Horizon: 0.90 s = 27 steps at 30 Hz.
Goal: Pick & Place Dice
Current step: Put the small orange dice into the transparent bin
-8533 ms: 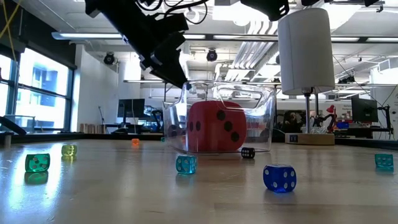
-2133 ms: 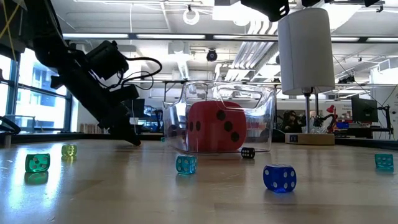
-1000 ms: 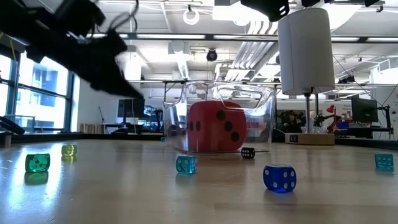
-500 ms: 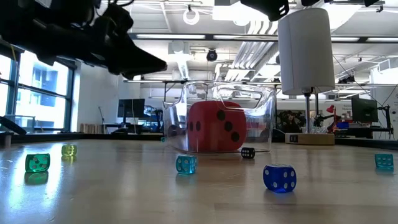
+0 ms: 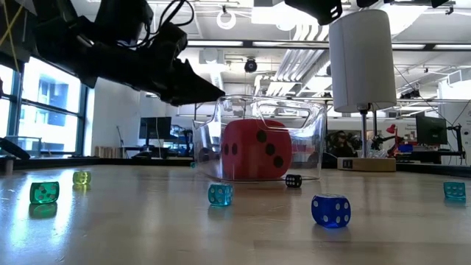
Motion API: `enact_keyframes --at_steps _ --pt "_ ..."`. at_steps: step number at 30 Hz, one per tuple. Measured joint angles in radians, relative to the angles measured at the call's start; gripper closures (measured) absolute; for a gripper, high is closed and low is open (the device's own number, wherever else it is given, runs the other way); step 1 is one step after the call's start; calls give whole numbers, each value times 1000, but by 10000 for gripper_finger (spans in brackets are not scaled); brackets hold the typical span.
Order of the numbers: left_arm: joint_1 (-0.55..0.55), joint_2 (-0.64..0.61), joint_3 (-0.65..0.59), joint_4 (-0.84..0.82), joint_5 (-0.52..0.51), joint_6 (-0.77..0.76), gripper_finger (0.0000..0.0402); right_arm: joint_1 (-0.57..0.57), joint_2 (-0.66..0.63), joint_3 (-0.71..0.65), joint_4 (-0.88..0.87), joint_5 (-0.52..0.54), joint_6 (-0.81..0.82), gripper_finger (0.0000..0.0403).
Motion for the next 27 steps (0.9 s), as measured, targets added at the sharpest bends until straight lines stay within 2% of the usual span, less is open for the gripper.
enact_keyframes --at_steps 10,17,23,27 --pt "0 0 0 3 0 29 247 0 0 0 1 0 0 3" --pt "0 0 0 0 0 29 211 0 0 0 3 0 0 3" --pt "11 0 -1 -5 6 -115 193 0 0 0 3 0 0 3" --pt "33 0 -1 -7 40 -134 181 0 0 0 3 0 0 3"
